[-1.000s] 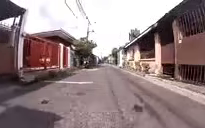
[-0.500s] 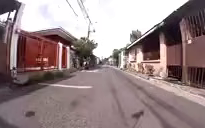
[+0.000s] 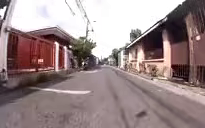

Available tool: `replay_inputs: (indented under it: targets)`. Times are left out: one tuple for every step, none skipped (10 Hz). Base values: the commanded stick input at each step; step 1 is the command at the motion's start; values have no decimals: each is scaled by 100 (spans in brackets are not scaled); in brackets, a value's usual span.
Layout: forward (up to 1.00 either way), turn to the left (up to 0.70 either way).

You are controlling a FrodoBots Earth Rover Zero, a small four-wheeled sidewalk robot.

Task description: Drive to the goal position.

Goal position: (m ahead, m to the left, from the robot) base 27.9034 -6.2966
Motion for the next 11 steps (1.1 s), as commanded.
replay_inputs:
  targets:
    - [85, 0]
    - [85, 0]
    - [85, 0]
    - [85, 0]
    - [85, 0]
    - [85, 0]
    - [85, 0]
    - [85, 0]
    - [85, 0]
    - [85, 0]
    - [85, 0]
